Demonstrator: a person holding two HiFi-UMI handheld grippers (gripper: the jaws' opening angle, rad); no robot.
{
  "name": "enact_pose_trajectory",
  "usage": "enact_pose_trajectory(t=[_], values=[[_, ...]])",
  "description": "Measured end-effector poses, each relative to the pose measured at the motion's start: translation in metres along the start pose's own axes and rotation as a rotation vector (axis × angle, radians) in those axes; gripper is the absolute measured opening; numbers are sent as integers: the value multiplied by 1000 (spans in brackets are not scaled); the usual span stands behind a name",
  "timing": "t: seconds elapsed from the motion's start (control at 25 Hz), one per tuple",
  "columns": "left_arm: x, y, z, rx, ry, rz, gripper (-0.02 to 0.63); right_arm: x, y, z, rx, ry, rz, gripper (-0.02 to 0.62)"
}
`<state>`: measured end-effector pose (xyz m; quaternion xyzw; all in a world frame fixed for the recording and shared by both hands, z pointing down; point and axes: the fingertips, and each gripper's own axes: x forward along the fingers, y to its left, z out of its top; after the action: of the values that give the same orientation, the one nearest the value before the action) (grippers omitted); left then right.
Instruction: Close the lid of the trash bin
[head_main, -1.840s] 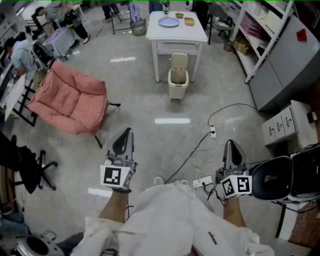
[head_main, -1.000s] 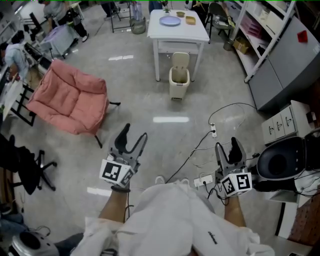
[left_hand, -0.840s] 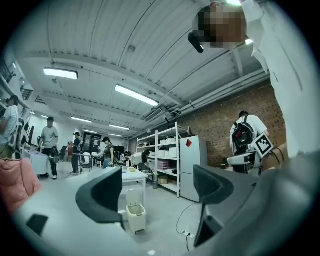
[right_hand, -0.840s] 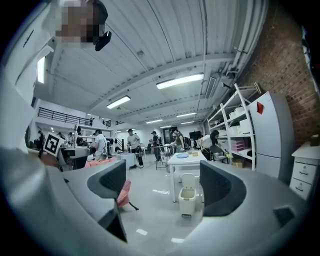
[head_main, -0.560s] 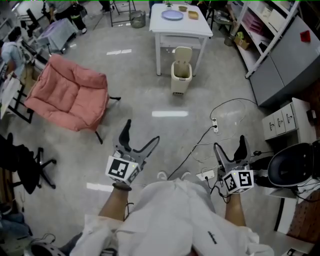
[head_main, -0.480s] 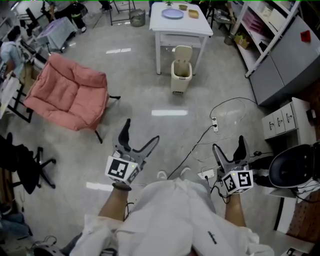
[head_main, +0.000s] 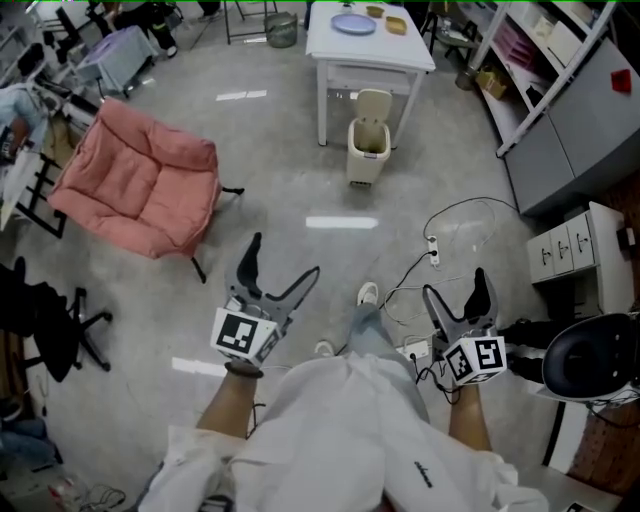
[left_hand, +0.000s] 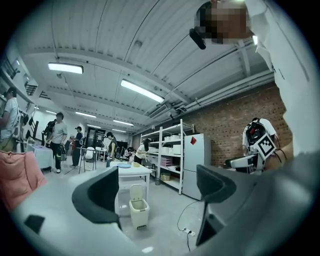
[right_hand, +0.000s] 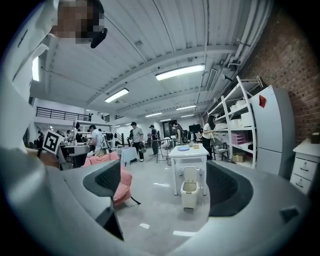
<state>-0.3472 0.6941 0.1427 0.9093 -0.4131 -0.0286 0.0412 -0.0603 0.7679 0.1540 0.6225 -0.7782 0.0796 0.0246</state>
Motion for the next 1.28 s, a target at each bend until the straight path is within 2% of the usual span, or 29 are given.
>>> enact_pose_trajectory(t=[0.28, 0.64, 1.04, 1.28], values=[[36, 12, -3, 4, 12, 9, 463, 34, -18, -1, 25, -6, 21, 523], [125, 19, -17, -10, 48, 15, 463, 96, -80, -6, 61, 20, 46, 523], [226, 20, -17, 13, 81, 17, 462, 177, -122, 8, 83, 38, 153, 523], [272, 27, -17, 17, 86, 35, 462, 210, -150, 15, 91, 41, 183, 523]])
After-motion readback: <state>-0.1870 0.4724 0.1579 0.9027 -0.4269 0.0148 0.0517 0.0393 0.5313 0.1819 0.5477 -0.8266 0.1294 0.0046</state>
